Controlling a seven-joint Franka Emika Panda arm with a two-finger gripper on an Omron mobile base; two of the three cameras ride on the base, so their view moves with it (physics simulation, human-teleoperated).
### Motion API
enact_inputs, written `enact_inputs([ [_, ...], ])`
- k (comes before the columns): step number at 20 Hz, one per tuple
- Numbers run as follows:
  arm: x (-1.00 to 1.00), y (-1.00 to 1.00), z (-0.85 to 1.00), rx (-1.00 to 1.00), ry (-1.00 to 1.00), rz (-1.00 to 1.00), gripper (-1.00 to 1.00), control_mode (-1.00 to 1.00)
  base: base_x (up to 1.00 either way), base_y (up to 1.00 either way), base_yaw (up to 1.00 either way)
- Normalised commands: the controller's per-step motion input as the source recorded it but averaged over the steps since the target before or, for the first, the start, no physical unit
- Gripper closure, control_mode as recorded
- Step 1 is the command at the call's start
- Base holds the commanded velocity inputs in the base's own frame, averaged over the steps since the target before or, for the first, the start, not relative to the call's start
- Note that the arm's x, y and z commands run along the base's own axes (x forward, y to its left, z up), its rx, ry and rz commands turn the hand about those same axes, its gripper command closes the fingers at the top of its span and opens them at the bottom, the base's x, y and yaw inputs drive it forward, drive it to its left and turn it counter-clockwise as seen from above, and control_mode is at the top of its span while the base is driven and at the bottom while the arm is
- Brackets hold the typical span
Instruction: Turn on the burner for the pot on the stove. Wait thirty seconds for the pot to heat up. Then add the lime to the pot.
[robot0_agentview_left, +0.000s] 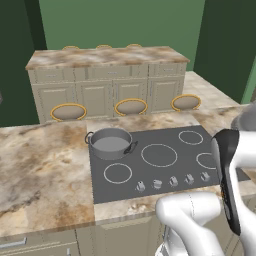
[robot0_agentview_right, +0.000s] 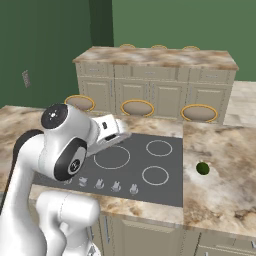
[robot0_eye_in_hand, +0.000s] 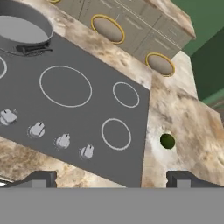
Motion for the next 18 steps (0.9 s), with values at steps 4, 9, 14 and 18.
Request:
enact_inputs([
  [4, -0.14, -0.87, 0.0, 0.18, 0.0, -0.35, -1.0, -1.0, 0.0, 0.0, 0.0],
  [9, -0.13, -0.79, 0.0, 0.19, 0.0, -0.25, -1.0, -1.0, 0.0, 0.0, 0.0],
  [14, -0.01, -0.59, -0.03, 0.17, 0.0, -0.16, -1.0, -1.0, 0.0, 0.0, 0.0],
  [18, 0.05, -0.39, -0.11, 0.07, 0.01, -0.1, -1.0, -1.0, 0.0, 0.0, 0.0],
])
